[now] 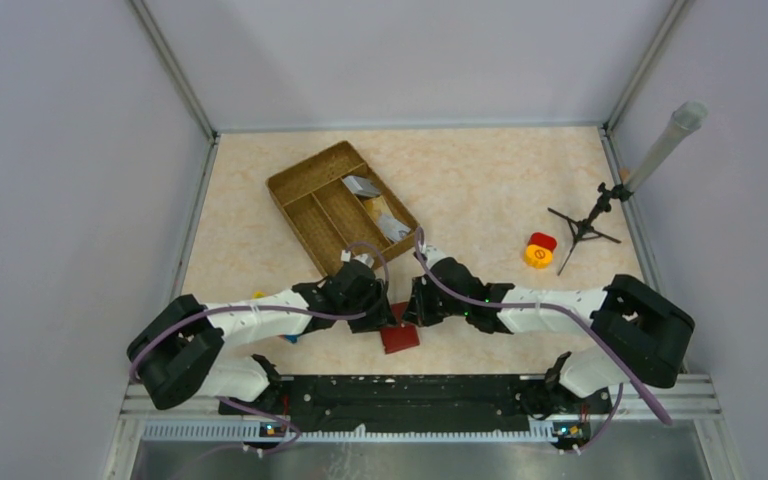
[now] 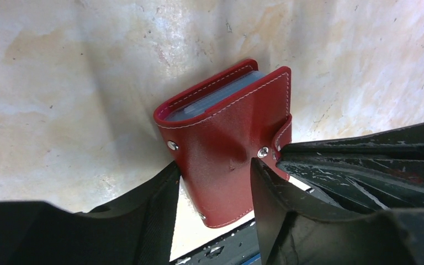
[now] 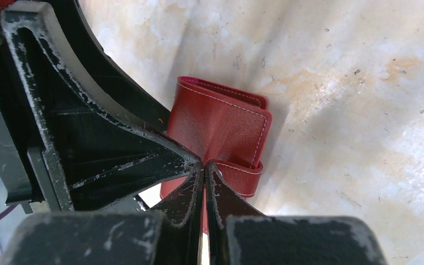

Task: Put the credit cards into the card holder
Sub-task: Close the card holder at the center of the board.

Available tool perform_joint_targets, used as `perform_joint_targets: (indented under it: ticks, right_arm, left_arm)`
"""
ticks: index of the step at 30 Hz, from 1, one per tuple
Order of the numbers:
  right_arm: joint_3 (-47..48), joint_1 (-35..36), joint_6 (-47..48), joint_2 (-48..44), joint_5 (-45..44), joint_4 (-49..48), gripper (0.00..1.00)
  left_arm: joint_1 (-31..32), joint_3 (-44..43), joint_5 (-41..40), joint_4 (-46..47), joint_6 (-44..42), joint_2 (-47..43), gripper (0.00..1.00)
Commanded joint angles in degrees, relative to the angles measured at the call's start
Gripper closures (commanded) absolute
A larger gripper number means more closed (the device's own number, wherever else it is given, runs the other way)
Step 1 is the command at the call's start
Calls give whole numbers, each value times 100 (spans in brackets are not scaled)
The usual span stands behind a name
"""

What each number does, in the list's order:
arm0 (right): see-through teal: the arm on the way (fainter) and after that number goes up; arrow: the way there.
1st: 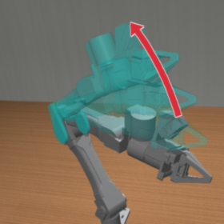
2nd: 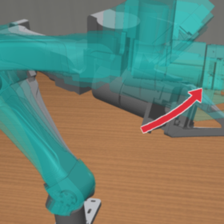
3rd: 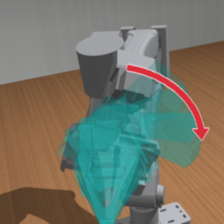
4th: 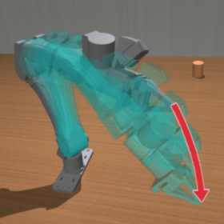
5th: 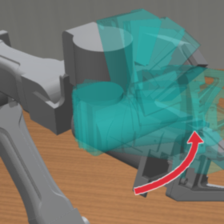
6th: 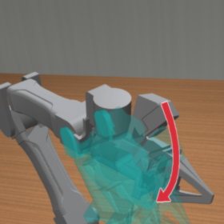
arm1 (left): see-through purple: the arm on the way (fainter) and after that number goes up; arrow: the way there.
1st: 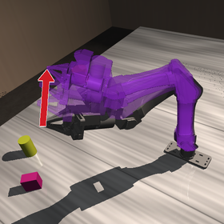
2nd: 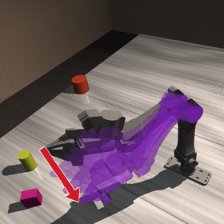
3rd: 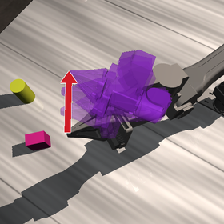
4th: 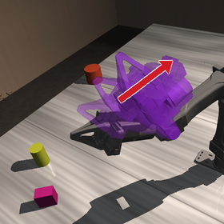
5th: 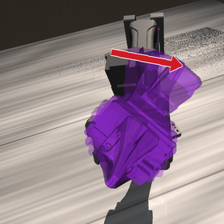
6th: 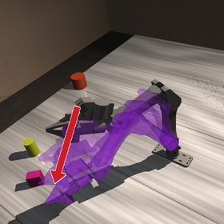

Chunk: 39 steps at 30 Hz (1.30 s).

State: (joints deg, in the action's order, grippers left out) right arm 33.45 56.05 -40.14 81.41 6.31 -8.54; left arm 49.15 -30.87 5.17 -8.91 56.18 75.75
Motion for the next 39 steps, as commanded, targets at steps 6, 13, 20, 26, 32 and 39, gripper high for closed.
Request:
perform_joint_targets:
  ticks: [6, 13, 20, 26, 32, 39]
  right_arm:
    - [147, 102, -44, 126, 86, -412, 100]
    - [157, 154, -108, 270, 184, -578, 100]
    - [140, 161, -143, 217, 226, -566, 100]
    - [94, 169, -148, 63, 165, -519, 100]
    - [127, 204, -158, 148, 293, -613, 100]
    - [21, 218, -244, 171, 310, -633, 100]
  left_arm:
    - [25, 313, -279, -583, -29, 135, 48]
    - [23, 329, -255, -560, -2, 199, 57]
    - [25, 328, -245, -551, 15, 242, 63]
    - [25, 327, -227, -535, 24, 300, 66]
    - [25, 328, -227, -533, 32, 309, 67]
    - [29, 328, -228, -533, 42, 318, 68]
